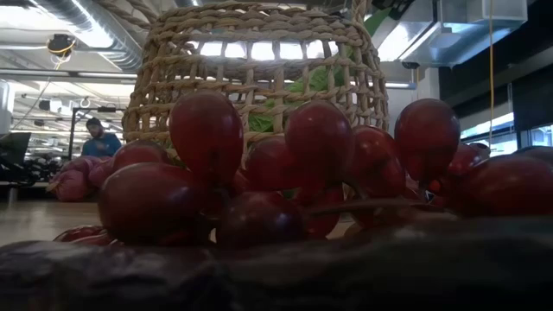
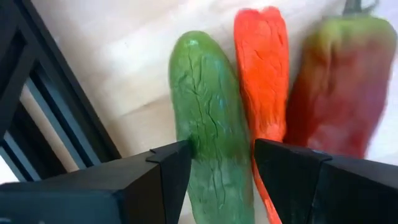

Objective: Build produce basket
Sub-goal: Put the green cucumber into the brown basket

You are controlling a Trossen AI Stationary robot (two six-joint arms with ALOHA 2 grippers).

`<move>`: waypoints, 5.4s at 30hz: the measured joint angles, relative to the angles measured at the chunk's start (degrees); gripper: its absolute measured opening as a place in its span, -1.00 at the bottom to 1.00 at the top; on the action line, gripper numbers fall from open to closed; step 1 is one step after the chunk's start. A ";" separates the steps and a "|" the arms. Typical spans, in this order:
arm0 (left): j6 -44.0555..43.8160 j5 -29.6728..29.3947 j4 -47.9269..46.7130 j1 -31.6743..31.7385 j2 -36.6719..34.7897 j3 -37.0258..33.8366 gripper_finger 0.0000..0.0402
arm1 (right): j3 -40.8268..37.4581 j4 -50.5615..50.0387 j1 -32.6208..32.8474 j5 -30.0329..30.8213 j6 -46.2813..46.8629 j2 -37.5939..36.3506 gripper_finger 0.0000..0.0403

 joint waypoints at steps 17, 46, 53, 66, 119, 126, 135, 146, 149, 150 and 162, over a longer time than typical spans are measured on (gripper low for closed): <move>2.36 -4.52 -0.06 -0.19 0.74 -0.26 -0.15 | 0.00 -0.02 0.00 -0.32 1.36 -0.02 0.11; 4.00 -3.35 -0.44 2.91 2.49 -0.31 -0.71 | 0.00 0.17 0.00 -0.32 4.46 -0.02 0.11; 4.02 -3.13 -0.75 3.84 -0.25 -0.72 -0.73 | 0.00 0.18 0.02 -0.14 4.44 -0.02 0.11; 5.54 -3.99 -11.81 7.71 -11.47 -0.58 -0.76 | 0.00 0.47 0.00 0.16 4.02 -0.02 0.11; 53.21 -12.99 -8.38 19.75 -29.27 -0.37 -0.52 | 0.02 4.90 0.02 2.32 -6.86 -0.02 0.11; 46.30 -13.67 -8.37 13.78 -29.27 -0.37 -0.52 | 0.02 4.92 0.02 2.28 -7.65 -0.02 0.11; 42.35 -16.20 -8.32 10.42 -29.27 -0.37 -0.52 | 0.02 4.94 0.02 2.24 -7.54 -0.02 0.11; 42.22 -21.11 -9.05 10.50 -29.27 -0.37 -0.52 | 0.02 4.96 0.02 2.18 -7.54 -0.02 0.11; 42.27 -20.51 -8.91 10.50 -29.27 -0.37 -0.52 | 0.02 4.98 0.02 2.11 -7.63 -0.02 0.11; 42.37 -20.46 -8.78 10.48 -29.27 -0.37 -0.52 | 0.02 4.98 0.02 2.11 -7.62 -0.02 0.11; 39.58 -22.13 -7.19 10.48 -27.71 -0.31 -0.25 | 0.02 5.01 0.02 2.11 -7.59 -0.02 0.11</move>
